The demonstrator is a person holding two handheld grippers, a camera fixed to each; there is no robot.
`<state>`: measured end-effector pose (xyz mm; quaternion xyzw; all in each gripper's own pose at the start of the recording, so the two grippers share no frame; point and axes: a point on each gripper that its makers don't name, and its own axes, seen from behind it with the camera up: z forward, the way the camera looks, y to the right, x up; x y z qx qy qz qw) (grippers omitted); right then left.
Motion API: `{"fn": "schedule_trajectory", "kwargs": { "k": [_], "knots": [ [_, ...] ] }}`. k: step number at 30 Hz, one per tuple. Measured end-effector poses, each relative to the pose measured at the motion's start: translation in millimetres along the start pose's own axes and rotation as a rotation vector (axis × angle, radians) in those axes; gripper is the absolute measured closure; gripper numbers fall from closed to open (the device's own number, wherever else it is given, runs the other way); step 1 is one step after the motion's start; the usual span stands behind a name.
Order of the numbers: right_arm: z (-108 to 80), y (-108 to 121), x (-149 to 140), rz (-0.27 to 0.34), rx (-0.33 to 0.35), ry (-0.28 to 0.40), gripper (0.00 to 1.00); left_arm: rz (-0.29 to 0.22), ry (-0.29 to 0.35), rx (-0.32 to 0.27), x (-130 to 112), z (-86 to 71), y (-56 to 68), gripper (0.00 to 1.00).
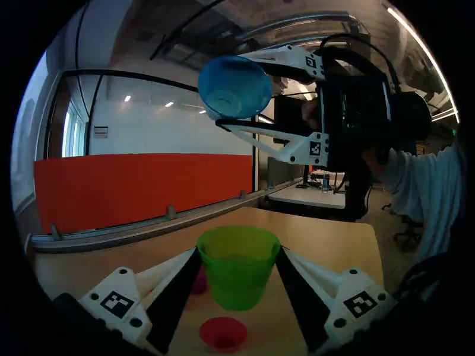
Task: Pour water
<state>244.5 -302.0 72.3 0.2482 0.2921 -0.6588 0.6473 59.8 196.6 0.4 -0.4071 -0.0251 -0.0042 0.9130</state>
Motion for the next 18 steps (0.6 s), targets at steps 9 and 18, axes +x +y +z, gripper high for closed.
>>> {"fn": "schedule_trajectory", "kwargs": {
  "k": [9,18],
  "knots": [
    [-9.5,-1,-10,0.329,-0.001,-0.012,0.11,0.007,0.004,0.004,4,-0.5,-1.2,0.14],
    [-20.7,-16,-11,0.633,0.013,-0.025,0.11,0.014,0.002,0.005,6,0.2,-0.6,0.14]
  ]
}}
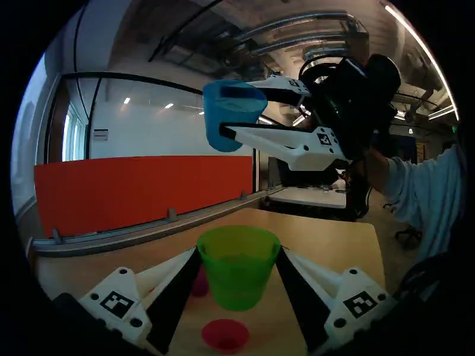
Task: Pour water
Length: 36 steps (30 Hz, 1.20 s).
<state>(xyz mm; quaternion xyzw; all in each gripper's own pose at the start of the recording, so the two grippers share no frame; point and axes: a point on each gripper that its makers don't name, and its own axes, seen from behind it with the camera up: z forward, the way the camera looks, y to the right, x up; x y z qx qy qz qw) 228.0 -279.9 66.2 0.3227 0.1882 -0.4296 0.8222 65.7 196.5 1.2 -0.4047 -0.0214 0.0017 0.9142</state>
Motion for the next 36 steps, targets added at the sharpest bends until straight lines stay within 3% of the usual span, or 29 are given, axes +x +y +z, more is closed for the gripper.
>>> {"fn": "schedule_trajectory", "kwargs": {
  "k": [9,17,21,27,36],
  "knots": [
    [-11.2,-22,-9,0.335,0.037,-0.035,0.11,0.009,0.001,0.005,4,-2.0,-0.7,0.14],
    [-18.8,-37,0,0.654,0.083,-0.026,0.11,0.016,0.002,0.008,6,-3.2,-1.1,0.14],
    [-22.0,-39,5,0.762,0.101,-0.015,0.11,0.018,-0.001,0.012,5,-4.0,-2.9,0.14],
    [-26.1,-39,0,0.793,0.095,-0.019,0.11,0.022,0.000,0.024,6,-7.0,-6.1,0.14],
    [-40.9,-44,-21,0.809,0.069,-0.055,0.11,0.015,-0.010,0.070,1,-19.5,-23.9,0.14]
  ]
}}
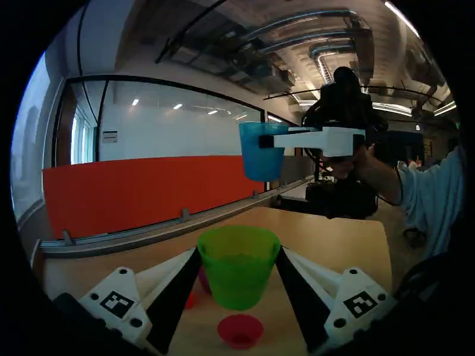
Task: Pour water
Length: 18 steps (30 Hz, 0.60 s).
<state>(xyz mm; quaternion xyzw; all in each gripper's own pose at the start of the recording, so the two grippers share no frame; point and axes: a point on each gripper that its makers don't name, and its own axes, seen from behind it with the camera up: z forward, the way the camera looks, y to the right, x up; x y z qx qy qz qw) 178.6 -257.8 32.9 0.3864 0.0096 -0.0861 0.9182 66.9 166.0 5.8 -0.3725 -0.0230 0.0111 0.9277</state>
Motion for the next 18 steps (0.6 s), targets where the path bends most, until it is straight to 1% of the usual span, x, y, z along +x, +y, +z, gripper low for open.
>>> {"fn": "schedule_trajectory", "kwargs": {
  "k": [9,15,18],
  "knots": [
    [-26.5,20,-16,0.039,-0.046,-0.002,0.11,0.002,-0.012,0.061,-5,-20.6,-21.5,0.14],
    [-45.6,32,-24,0.043,-0.077,-0.007,0.11,-0.004,-0.033,0.095,-16,-36.7,-31.5,0.14],
    [-53.5,36,-27,0.041,-0.091,-0.007,0.11,-0.003,-0.041,0.105,-20,-42.6,-34.1,0.14]
  ]
}}
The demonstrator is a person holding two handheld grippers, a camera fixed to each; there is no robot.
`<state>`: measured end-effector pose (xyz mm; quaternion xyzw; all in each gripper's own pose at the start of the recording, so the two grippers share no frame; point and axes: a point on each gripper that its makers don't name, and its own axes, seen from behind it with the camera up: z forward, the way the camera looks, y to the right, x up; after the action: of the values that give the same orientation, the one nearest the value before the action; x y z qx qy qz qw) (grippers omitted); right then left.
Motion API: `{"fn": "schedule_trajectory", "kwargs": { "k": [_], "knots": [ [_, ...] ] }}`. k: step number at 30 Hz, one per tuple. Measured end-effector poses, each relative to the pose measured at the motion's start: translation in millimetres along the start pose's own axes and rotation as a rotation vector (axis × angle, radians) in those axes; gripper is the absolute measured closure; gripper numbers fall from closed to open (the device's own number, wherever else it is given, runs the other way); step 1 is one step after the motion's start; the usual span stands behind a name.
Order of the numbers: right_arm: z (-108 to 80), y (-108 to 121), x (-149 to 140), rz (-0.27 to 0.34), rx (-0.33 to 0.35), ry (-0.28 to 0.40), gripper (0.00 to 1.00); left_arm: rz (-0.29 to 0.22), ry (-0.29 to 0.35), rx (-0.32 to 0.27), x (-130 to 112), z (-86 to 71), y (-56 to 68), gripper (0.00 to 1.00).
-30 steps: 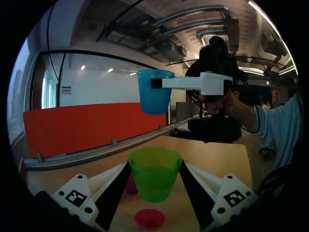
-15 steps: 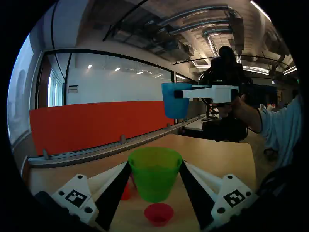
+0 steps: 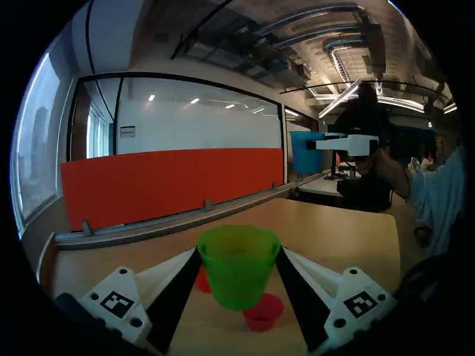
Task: Pour water
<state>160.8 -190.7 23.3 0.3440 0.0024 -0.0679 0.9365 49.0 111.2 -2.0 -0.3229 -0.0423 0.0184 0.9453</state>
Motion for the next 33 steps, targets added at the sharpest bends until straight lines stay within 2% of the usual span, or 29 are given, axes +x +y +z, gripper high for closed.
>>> {"fn": "schedule_trajectory", "kwargs": {
  "k": [9,18,33],
  "knots": [
    [-10.4,2,-12,0.001,-0.004,-0.007,0.10,-0.001,-0.011,0.007,-6,-5.5,-0.2,0.14],
    [-19.4,-4,-38,0.012,0.028,-0.041,0.10,-0.005,-0.065,0.007,-28,-10.1,-0.8,0.14],
    [-30.0,-19,-96,0.017,0.091,-0.157,0.09,-0.009,-0.179,-0.007,-71,-12.9,0.3,0.14]
  ]
}}
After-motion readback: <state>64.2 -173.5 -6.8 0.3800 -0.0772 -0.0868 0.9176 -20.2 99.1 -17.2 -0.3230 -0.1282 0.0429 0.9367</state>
